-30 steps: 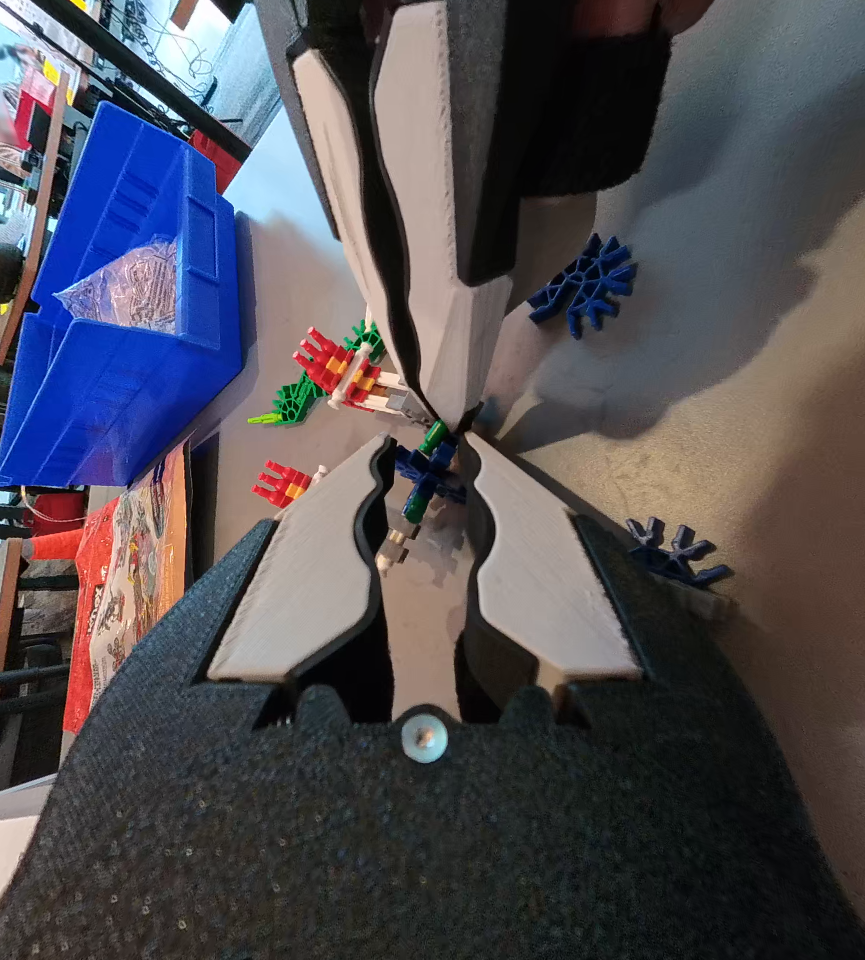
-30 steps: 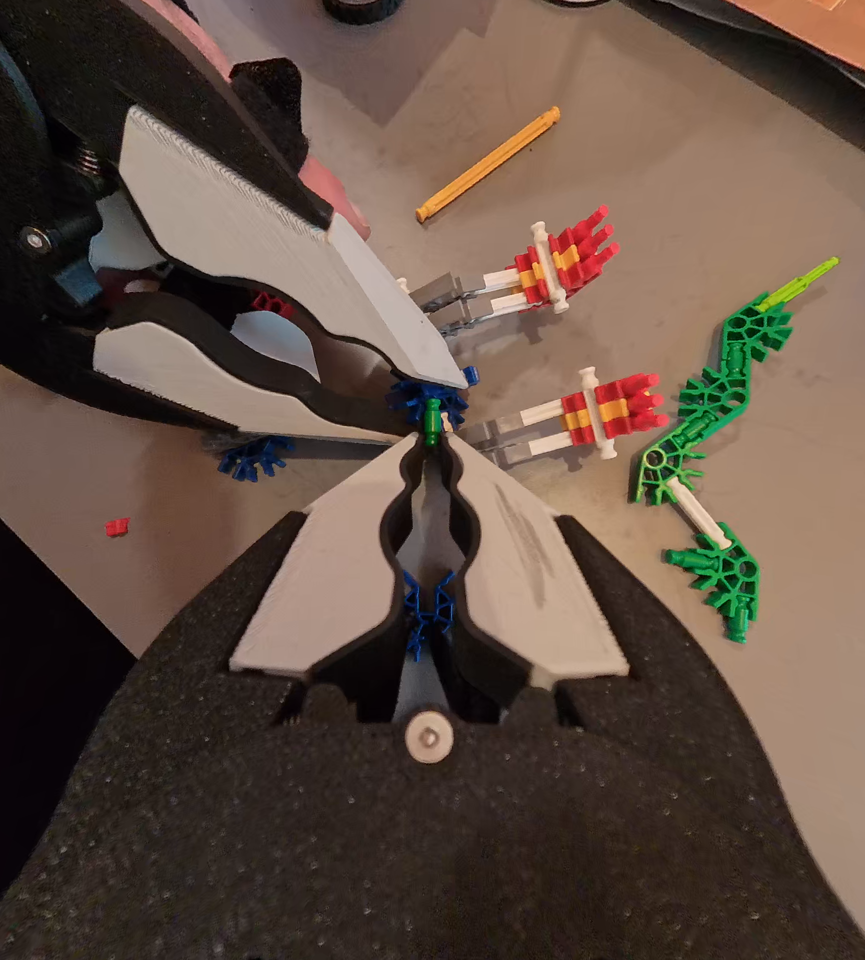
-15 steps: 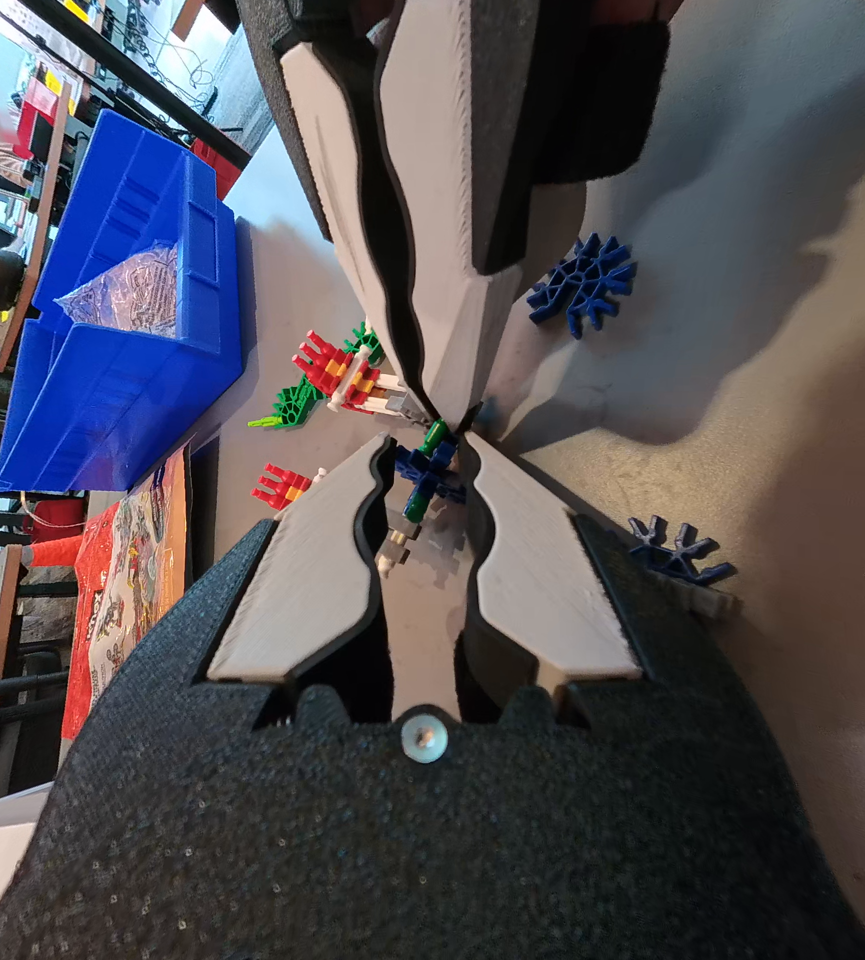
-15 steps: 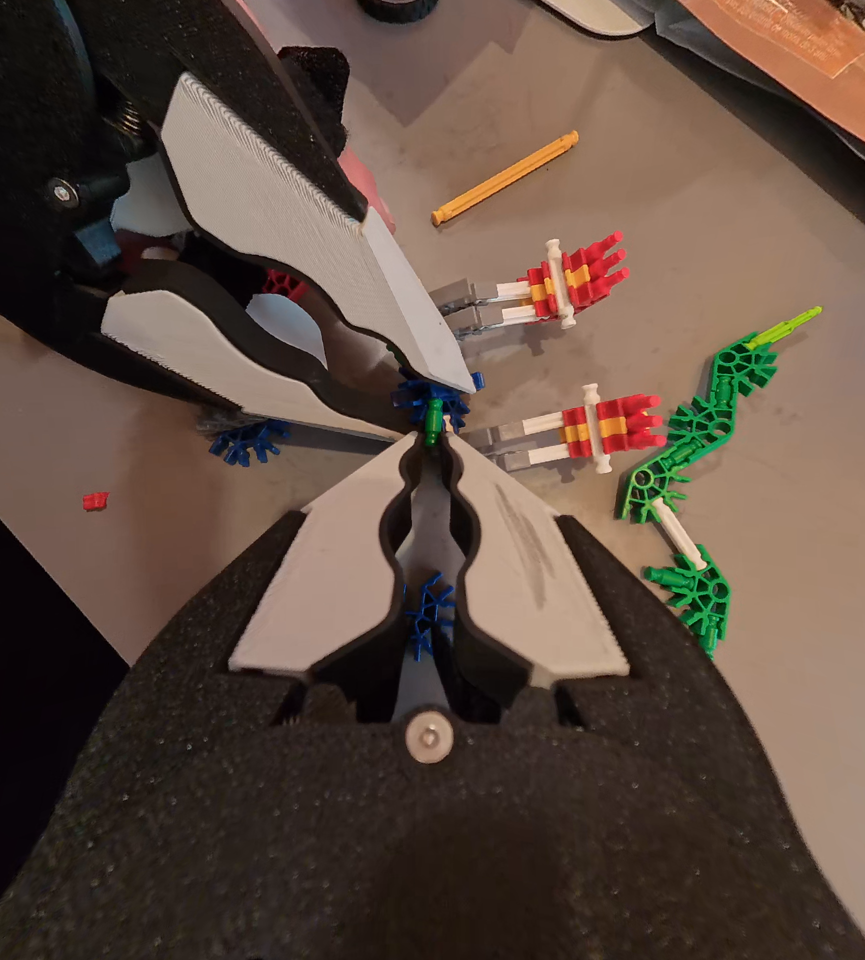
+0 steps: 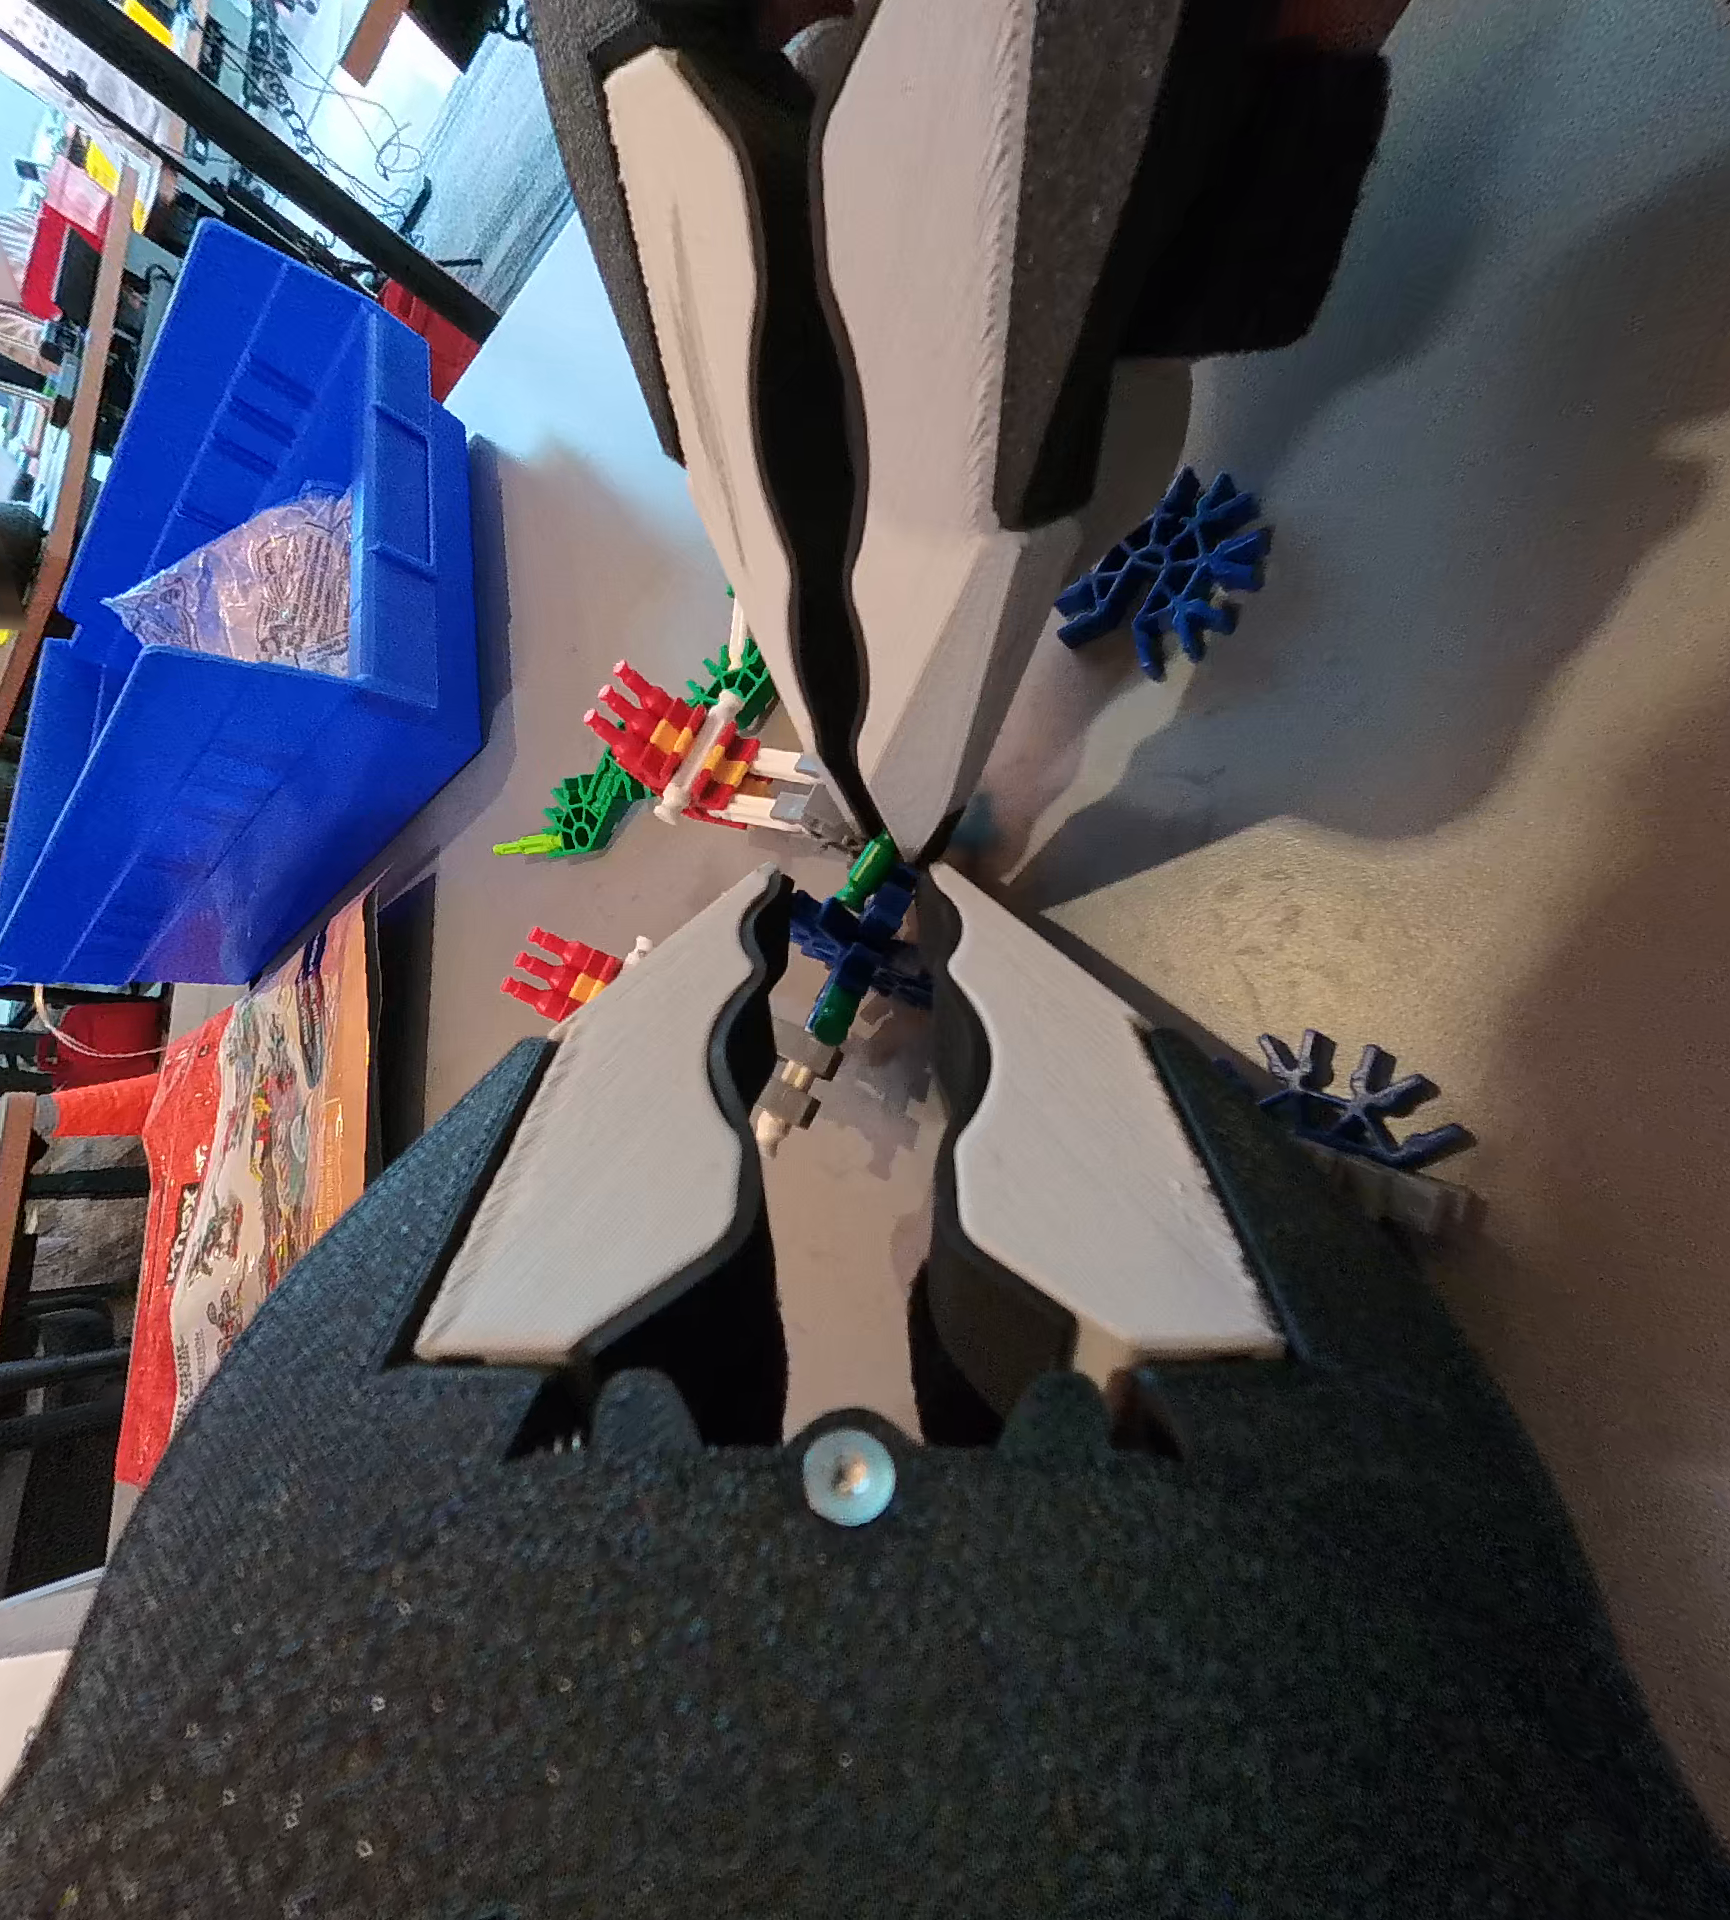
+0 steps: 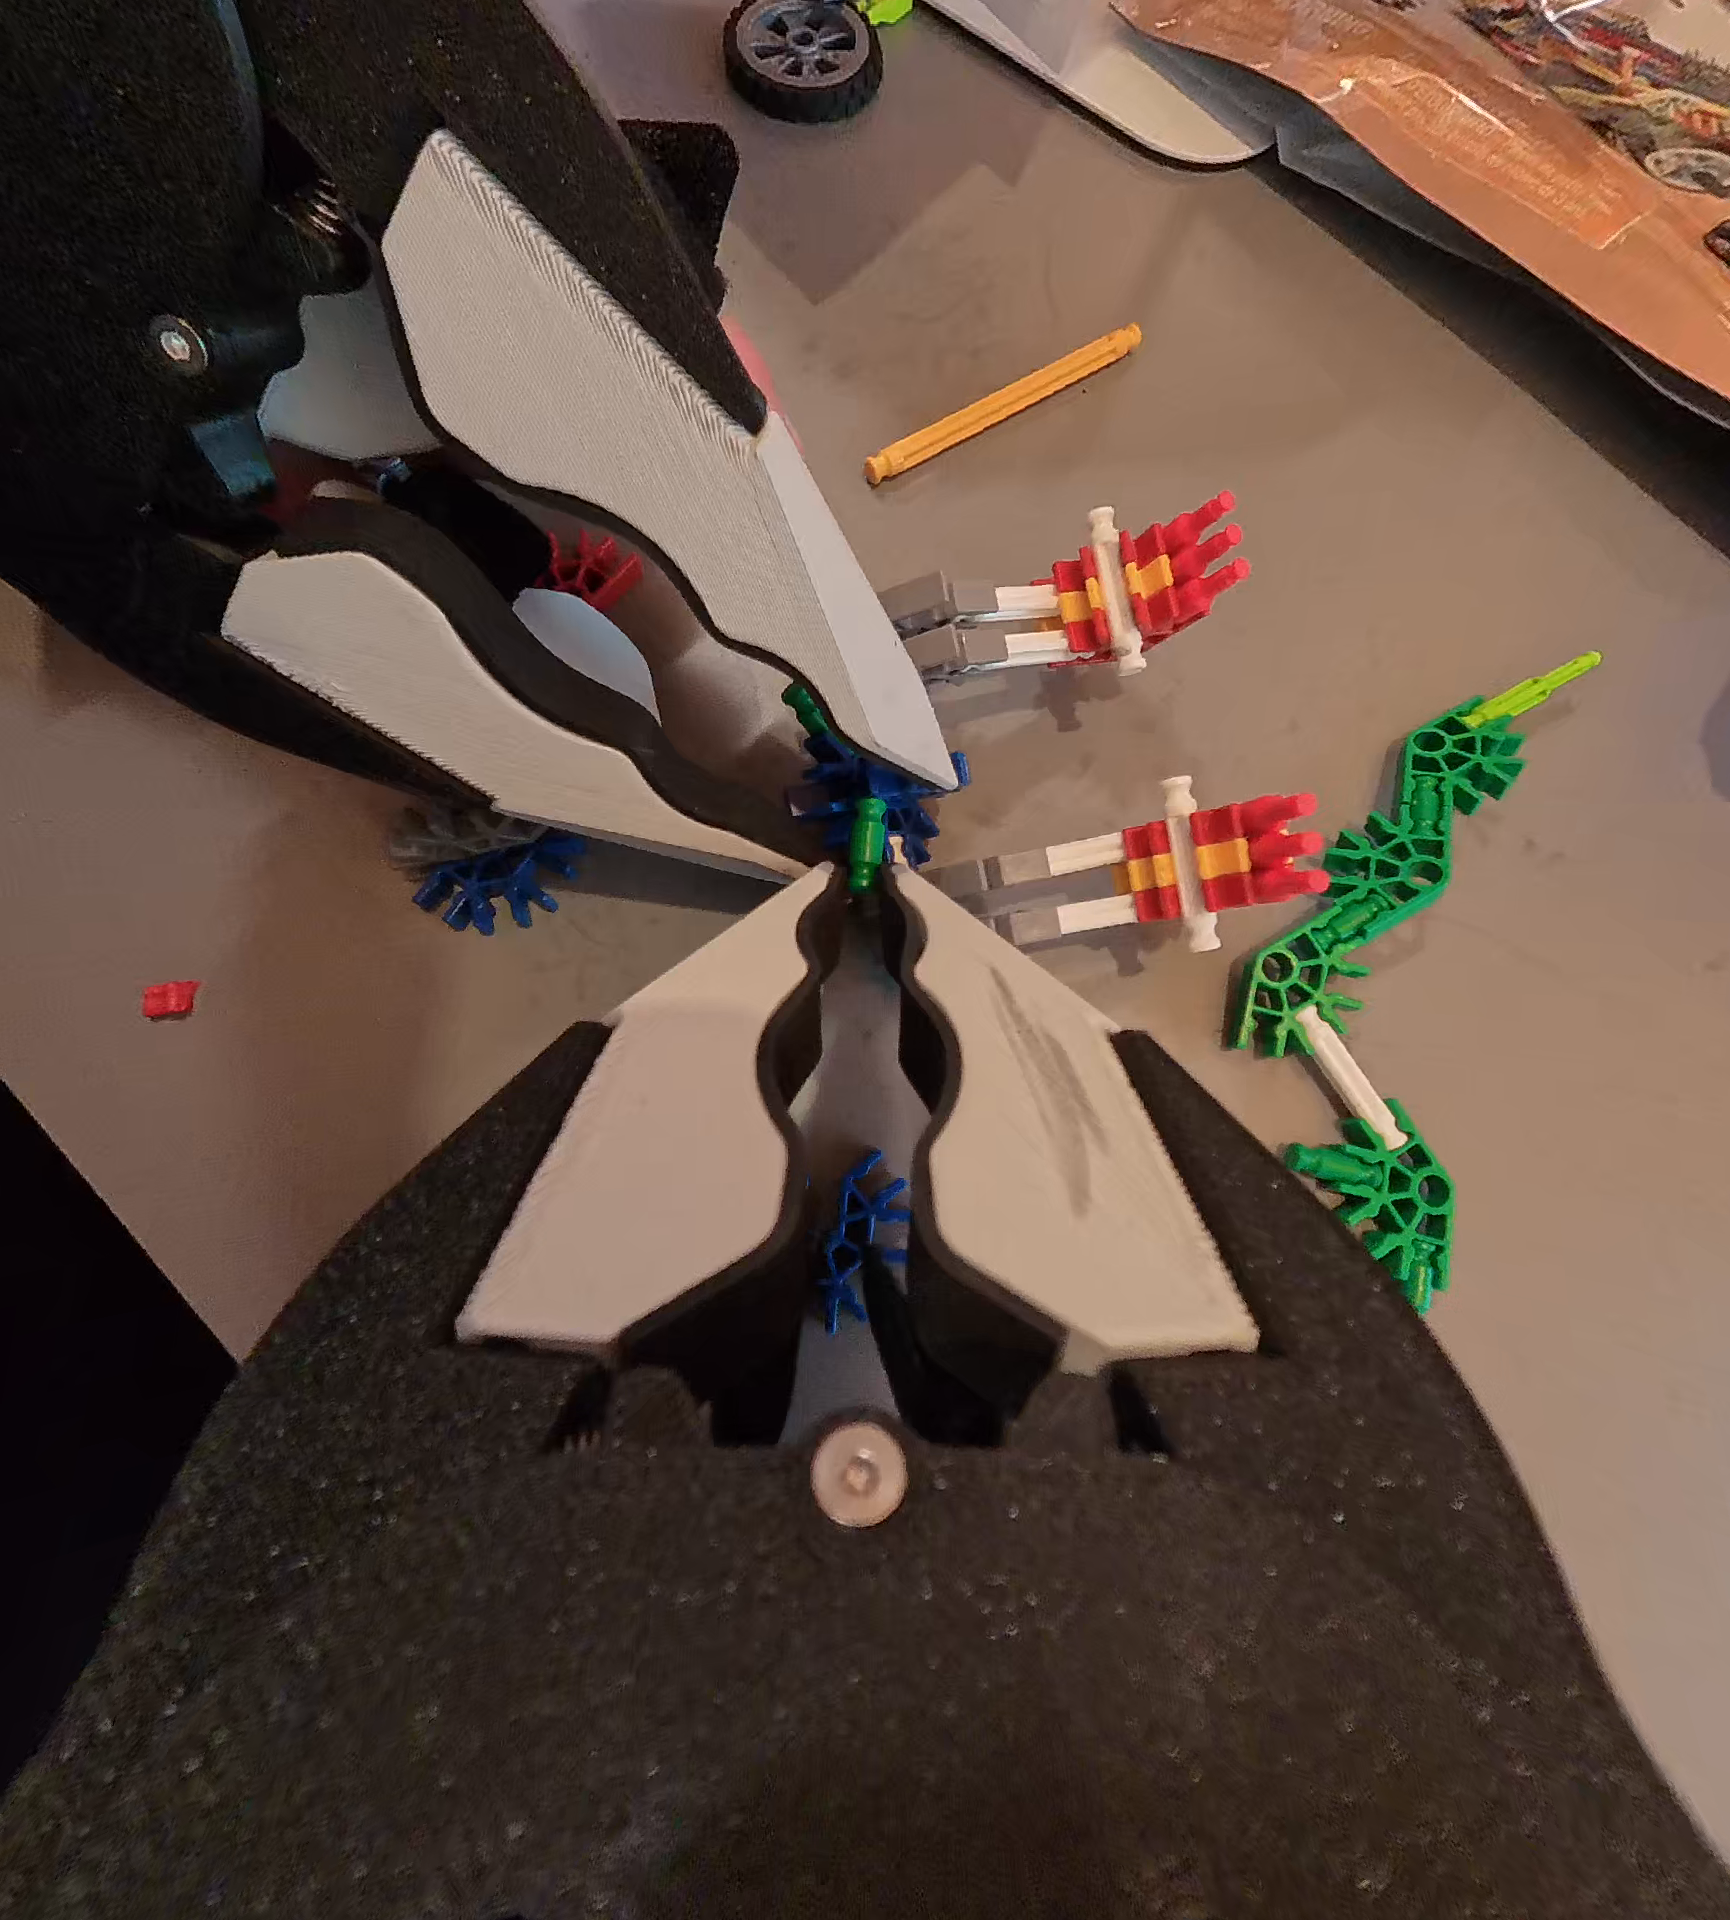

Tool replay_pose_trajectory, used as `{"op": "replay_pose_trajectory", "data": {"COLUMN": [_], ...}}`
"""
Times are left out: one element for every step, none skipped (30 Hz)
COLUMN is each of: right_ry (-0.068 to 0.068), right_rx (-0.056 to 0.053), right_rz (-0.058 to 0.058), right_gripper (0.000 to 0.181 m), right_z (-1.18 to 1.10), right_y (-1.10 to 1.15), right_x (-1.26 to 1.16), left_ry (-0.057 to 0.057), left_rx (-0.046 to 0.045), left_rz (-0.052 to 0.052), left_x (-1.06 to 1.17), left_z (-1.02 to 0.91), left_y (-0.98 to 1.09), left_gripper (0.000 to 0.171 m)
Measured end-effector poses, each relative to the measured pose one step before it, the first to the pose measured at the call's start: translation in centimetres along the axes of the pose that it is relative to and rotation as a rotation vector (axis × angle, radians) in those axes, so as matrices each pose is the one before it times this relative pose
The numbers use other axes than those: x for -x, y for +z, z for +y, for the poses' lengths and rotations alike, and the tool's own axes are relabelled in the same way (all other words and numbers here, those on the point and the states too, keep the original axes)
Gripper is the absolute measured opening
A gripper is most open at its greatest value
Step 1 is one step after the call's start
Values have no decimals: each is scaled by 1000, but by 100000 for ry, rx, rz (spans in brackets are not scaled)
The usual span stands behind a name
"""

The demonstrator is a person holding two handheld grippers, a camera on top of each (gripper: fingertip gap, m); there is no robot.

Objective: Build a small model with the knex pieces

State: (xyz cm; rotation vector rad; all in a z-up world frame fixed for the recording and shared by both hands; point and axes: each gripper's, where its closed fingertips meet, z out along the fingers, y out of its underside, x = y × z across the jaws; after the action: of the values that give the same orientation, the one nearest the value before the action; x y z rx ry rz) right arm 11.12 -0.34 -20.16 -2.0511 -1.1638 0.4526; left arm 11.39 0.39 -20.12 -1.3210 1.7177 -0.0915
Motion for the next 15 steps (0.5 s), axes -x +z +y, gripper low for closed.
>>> {"op": "replay_pose_trajectory", "data": {"right_ry": [1238,549,-146,-544,-827,-1235,-899,-994,-1606,-1237,-1120,-1482,-1198,-920,-824], "right_rx": [-92,-300,-349,-482,-595,-728,-411,-305,-667,-481,-230,-565,-148,29,101], "right_rz": [-602,-540,-315,-80,-13,209,305,300,496,449,392,427,554,541,423], "right_gripper": [6,6,6,6,6,6,6,6,7,7,7,6,7,7,7], "right_z": [-6,-10,-16,-16,-36,-52,-31,-47,-105,-60,-28,-80,-18,-7,0], "right_y": [-22,-9,-10,6,-14,-28,-26,-32,-54,-27,-28,-40,-27,-1,15], "right_x": [24,15,16,-14,5,15,10,27,29,16,29,40,15,-10,2], "left_ry": [-35,86,130,37,-108,-110,-21,112,64,-125,-59,18,76,25,49], "left_rx": [-57,-7,15,-2,-100,-94,-42,25,22,-30,-40,-17,10,42,62], "left_rz": [-4,0,-18,3,81,80,30,12,23,84,53,15,-13,-34,-21], "left_x": [-8,6,-10,10,-5,3,2,-2,1,1,-4,-1,-1,0,6], "left_z": [5,6,-1,4,-1,-3,-2,-1,3,-1,-1,-2,-3,11,2], "left_y": [3,-6,-4,5,-8,3,7,-6,-2,5,7,1,-5,3,3], "left_gripper": [24,24,24,24,24,24,24,24,24,24,24,24,24,24,24]}}
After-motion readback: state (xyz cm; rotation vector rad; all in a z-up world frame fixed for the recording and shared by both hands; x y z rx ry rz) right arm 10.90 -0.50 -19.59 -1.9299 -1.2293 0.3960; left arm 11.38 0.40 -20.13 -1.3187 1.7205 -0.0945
